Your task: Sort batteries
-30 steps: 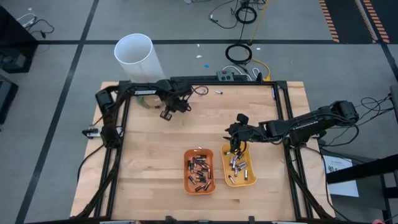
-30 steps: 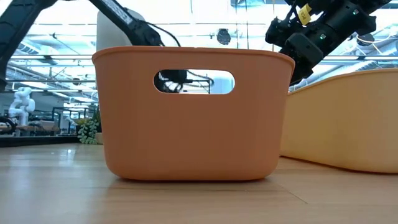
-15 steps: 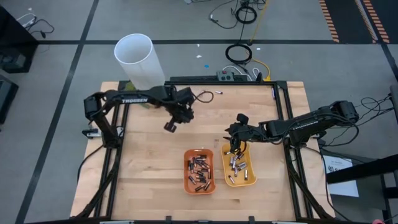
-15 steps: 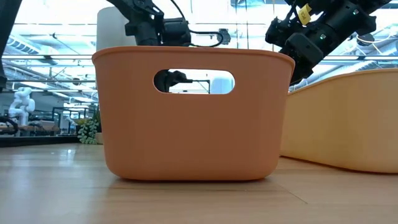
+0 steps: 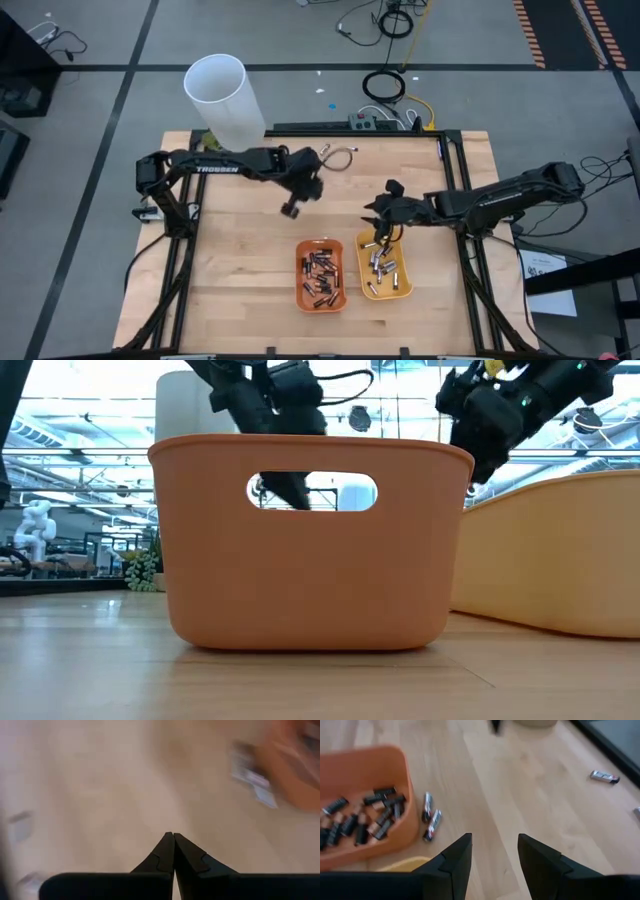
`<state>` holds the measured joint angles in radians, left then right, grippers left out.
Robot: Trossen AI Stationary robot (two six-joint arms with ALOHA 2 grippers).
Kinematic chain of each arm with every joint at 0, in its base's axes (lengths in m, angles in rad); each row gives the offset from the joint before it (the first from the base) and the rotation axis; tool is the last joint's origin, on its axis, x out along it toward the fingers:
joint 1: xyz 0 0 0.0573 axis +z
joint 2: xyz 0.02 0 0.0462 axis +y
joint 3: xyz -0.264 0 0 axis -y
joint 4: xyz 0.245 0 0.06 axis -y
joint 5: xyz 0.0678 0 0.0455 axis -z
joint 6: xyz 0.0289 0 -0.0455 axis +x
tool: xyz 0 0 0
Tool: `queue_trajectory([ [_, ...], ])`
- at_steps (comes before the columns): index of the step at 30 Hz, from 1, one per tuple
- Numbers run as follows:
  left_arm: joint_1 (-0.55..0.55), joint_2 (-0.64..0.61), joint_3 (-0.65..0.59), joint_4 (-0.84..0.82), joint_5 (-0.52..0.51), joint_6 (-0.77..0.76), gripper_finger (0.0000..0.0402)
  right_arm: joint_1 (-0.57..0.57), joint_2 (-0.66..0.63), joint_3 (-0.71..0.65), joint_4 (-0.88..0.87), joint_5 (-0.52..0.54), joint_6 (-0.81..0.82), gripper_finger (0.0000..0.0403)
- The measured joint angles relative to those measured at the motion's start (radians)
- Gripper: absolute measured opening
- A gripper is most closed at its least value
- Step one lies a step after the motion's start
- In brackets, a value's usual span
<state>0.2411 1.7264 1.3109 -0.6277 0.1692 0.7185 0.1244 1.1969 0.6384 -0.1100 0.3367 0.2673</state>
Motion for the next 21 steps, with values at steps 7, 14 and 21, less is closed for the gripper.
queue_trajectory([
  [7,0.135,0.028,0.002,0.307,-0.277,-0.439,0.0047,0.002,-0.125,0.000,-0.088,0.003,0.086,0.0150],
  [14,0.360,0.167,0.042,0.322,-0.043,-0.903,0.0093,0.002,-0.124,0.000,-0.130,0.003,0.114,0.0150],
  [21,0.414,0.265,0.096,0.344,0.036,-0.975,0.0105,0.002,-0.116,0.000,-0.158,0.003,0.114,0.0150],
])
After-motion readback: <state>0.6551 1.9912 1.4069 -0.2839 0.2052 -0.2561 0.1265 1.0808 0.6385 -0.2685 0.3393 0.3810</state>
